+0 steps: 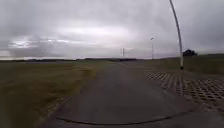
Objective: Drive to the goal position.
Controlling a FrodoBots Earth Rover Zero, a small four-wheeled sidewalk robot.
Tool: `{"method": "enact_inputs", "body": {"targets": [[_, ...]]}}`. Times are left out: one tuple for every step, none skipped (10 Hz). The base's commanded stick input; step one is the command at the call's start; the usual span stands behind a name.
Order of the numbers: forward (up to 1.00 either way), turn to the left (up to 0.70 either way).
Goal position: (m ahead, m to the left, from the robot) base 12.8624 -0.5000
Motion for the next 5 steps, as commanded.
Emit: {"method": "enact_inputs", "body": {"targets": [[1.00, 0.00], [1.00, 0.00], [1.00, 0.00], [1.00, 0.00], [1.00, 0.00]]}}
